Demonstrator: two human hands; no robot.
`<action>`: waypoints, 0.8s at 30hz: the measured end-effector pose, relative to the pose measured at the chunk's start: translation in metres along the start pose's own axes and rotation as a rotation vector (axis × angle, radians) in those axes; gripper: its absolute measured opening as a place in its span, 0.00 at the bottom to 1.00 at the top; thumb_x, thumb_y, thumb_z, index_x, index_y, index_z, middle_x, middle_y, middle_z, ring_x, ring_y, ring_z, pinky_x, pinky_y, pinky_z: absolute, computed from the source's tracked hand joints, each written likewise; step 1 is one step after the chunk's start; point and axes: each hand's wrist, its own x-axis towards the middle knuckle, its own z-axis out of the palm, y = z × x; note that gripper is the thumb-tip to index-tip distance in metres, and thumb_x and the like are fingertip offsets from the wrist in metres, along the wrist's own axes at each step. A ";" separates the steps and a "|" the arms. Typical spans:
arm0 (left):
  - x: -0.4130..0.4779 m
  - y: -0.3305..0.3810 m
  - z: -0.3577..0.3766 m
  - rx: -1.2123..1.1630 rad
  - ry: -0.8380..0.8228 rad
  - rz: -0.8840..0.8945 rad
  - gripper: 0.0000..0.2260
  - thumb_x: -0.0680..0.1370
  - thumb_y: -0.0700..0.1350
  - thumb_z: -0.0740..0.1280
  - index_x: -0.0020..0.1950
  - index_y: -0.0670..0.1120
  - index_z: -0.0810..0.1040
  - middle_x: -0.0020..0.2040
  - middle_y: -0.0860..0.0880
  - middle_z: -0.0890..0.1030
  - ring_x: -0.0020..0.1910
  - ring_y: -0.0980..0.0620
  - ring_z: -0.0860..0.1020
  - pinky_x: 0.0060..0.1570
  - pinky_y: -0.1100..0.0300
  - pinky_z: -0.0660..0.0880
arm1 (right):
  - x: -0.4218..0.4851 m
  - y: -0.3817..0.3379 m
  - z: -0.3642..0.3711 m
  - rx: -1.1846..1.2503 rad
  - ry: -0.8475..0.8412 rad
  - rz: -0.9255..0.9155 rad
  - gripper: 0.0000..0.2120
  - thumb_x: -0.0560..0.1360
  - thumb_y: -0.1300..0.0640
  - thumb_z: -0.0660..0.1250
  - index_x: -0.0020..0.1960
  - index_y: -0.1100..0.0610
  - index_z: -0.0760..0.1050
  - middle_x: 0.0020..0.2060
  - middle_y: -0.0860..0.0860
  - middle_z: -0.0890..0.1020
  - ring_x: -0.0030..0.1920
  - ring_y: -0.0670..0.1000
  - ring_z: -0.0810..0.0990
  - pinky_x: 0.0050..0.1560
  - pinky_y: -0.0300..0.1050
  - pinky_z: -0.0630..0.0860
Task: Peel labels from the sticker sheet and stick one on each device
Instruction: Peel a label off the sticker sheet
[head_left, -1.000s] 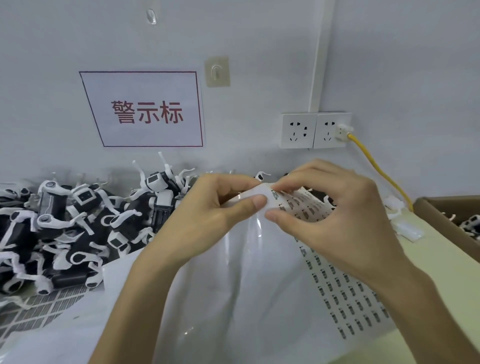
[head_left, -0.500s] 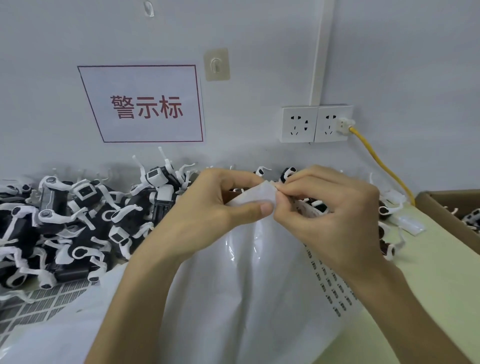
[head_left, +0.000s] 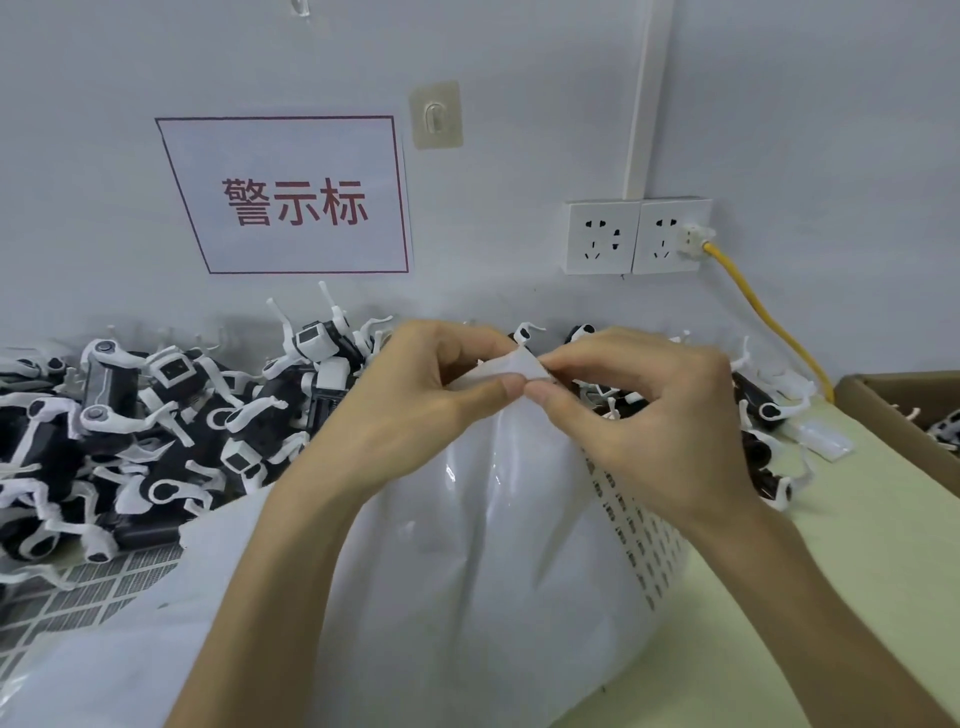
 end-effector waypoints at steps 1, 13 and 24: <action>-0.001 0.000 -0.001 0.010 -0.032 0.003 0.08 0.82 0.39 0.68 0.52 0.49 0.87 0.48 0.49 0.87 0.52 0.48 0.84 0.59 0.48 0.77 | -0.001 0.000 0.001 -0.014 0.010 -0.021 0.02 0.72 0.61 0.78 0.45 0.58 0.86 0.39 0.47 0.86 0.42 0.48 0.84 0.44 0.48 0.80; -0.002 -0.002 -0.001 0.062 -0.069 0.039 0.05 0.78 0.37 0.72 0.50 0.47 0.85 0.45 0.53 0.86 0.48 0.56 0.84 0.52 0.62 0.78 | 0.002 0.002 -0.007 0.048 -0.049 -0.006 0.03 0.74 0.65 0.73 0.42 0.60 0.84 0.37 0.46 0.84 0.41 0.46 0.83 0.43 0.35 0.80; -0.027 -0.002 -0.059 0.278 -0.139 -0.098 0.08 0.77 0.46 0.67 0.51 0.56 0.84 0.48 0.50 0.86 0.50 0.47 0.84 0.56 0.48 0.79 | 0.010 0.001 -0.017 0.384 -0.051 0.240 0.07 0.77 0.67 0.71 0.48 0.56 0.84 0.38 0.51 0.87 0.36 0.48 0.86 0.43 0.35 0.80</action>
